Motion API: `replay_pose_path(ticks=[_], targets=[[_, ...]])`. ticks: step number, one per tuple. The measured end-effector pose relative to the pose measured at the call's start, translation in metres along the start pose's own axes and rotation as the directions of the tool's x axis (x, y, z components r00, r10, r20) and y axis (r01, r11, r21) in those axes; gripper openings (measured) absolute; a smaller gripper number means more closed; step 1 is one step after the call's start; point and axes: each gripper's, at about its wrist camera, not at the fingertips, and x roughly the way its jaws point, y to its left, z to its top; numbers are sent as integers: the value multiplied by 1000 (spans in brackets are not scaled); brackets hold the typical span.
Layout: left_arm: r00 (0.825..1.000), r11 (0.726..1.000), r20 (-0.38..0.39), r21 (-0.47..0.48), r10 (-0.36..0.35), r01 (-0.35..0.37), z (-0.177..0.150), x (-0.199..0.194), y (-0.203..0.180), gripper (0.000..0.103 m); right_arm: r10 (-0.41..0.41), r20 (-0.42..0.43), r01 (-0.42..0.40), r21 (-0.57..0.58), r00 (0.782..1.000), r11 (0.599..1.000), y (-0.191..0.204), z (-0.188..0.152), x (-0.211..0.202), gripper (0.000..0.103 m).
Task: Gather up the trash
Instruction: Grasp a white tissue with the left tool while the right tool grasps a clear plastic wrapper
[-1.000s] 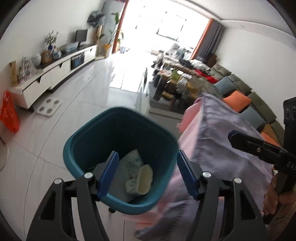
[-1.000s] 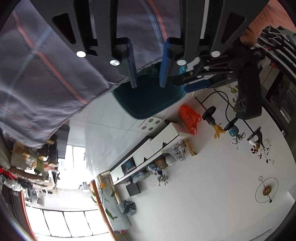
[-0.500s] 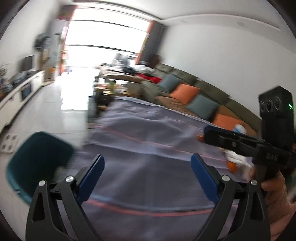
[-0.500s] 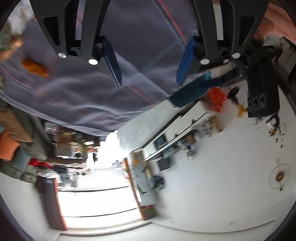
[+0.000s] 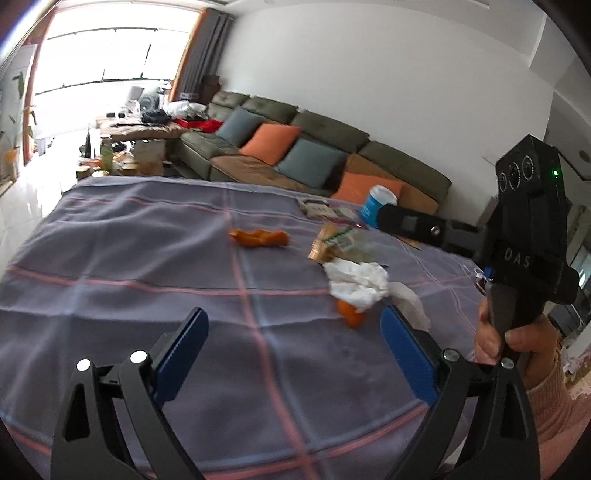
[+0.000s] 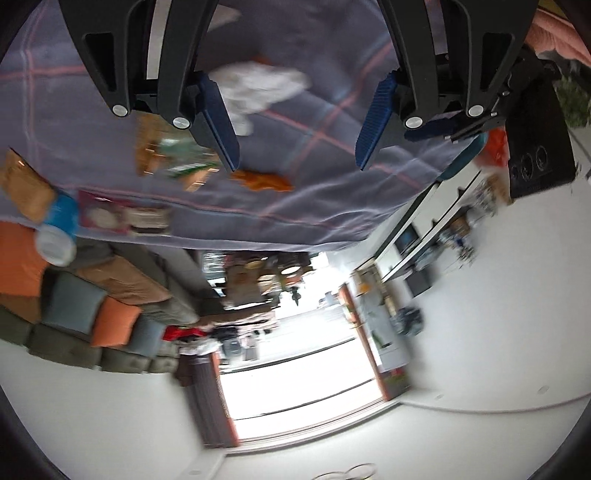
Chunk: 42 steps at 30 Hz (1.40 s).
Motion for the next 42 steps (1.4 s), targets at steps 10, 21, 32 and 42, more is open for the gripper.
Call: replay_pose_path(ticks=[10,21,32,42], targets=[[995,998,-83,36,-56,59,4,41,-26,94,-91,8,90,96,996,991,-54,-15,-17,65],[977,995,-189,-3,-102,103,10,79,-34,74,-93,-30,97,133,995,986,-72,-23,-4,62],[962,991,-237,-33,-135,131,8,96,-36,27,-72,-72,82,145,995,986,-79,-22,14,50],[972,992,-201,-4,-124,126,10,83,-35,10,-73,-82,82,122,994,989,-75,-20,16,8]])
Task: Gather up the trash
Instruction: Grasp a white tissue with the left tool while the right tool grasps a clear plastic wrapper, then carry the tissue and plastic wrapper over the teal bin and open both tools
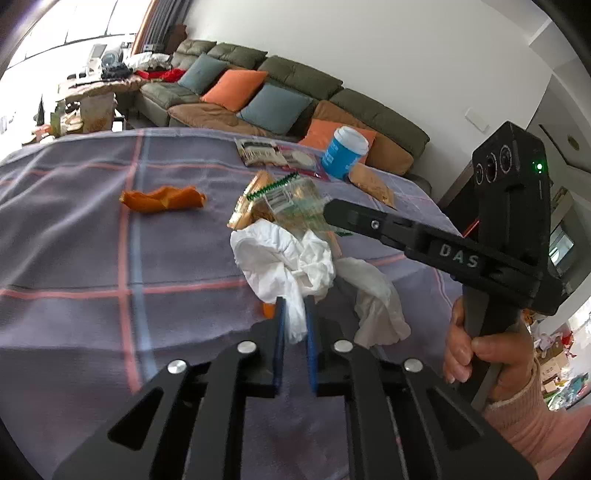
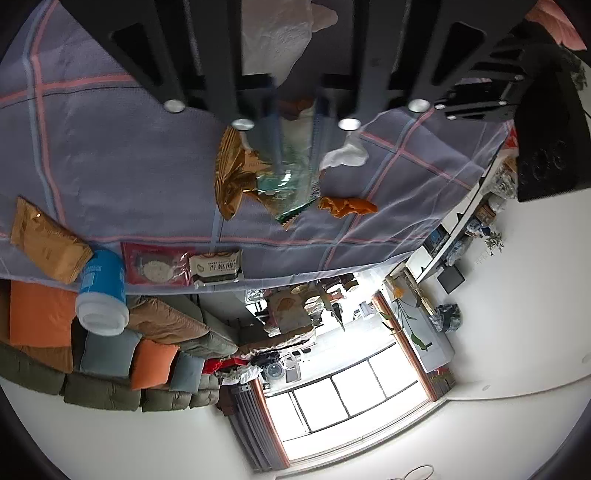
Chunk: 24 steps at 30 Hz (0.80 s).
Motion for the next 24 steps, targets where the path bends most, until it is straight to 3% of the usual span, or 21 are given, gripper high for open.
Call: replay_pose_path(ticks=[7,9,24], targets=[[998,1000,64,13,13,-14,0,-30,3,9,12,18,-12,-3,1000,1000,3,3,-5,6],[997,1000,79,6,19,-19,-1,-39,8,9,21,28,-21,-3,999,1000,5,4,-8,1],[981,994,163,-49,107,-100,-20,-104,45,9,105,44,-103,-60,993,993,41,4,-20,1]])
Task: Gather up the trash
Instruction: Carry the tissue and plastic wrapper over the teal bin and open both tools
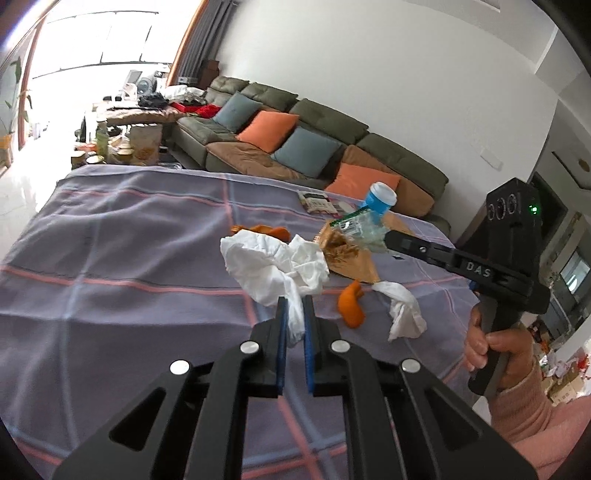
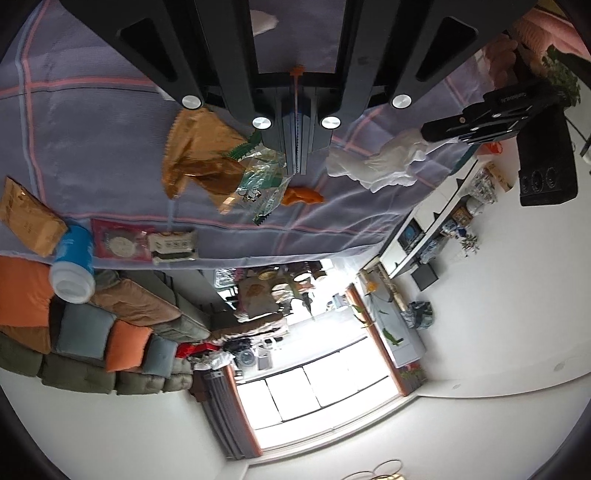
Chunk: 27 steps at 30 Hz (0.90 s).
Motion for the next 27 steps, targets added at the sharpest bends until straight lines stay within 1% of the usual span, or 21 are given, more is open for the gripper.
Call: replay_pose_path(ticks=[6,11,17,27], targets=[[998,999,32,-13,48,-48,-5,-24,15,9,73,-7,-73,-52,997,996,29,3,7,1],[994,995,53,-32,94,-92,-8,-44,31,9,137,-37,-140,-79,990,987,53,0,22,1],[987,988,71,-61,147,-143,-16,-66,47,9,209,-81,-218,-111,974,970,81,-2,42,1],[964,970,121,-89,236,-226,-16,-101,64,9,299,-140,-320,-156,944,935,117,-3,69,1]])
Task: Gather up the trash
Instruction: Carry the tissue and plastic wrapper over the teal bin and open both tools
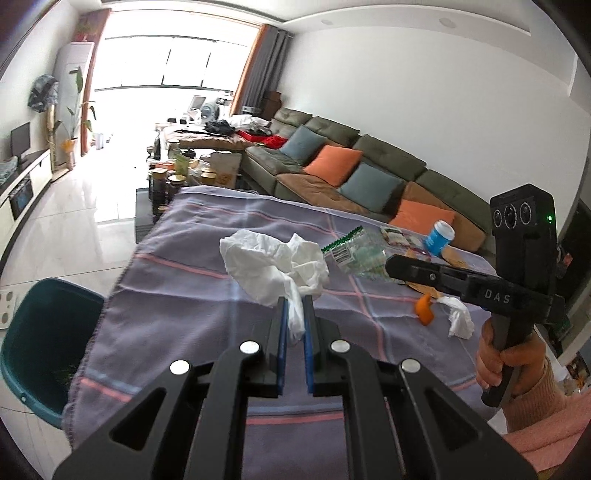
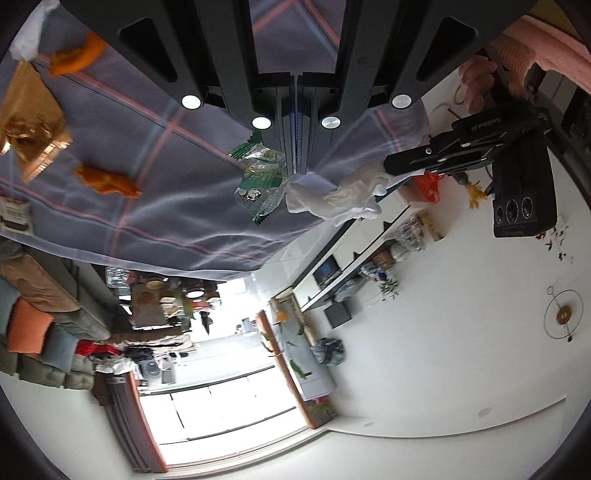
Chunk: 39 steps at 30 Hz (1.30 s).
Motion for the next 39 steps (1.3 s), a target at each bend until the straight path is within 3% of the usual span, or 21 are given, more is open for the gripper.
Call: replay_pose_path(ticks=[11,24,39], targets=[[993,992,34,-64,116,-113,-3,-30,44,9,101,-49,-103,-36,994,994,31,12,40,1],[953,941,29,-170,301,-292,-13,-66,114,9,218,-135,-230,-83,967,970,73,26,98,1],[919,889,-44,-242,391,-389,-27,-68,166,9,287,-242,-321,-114,927,940,120,29,161,1]])
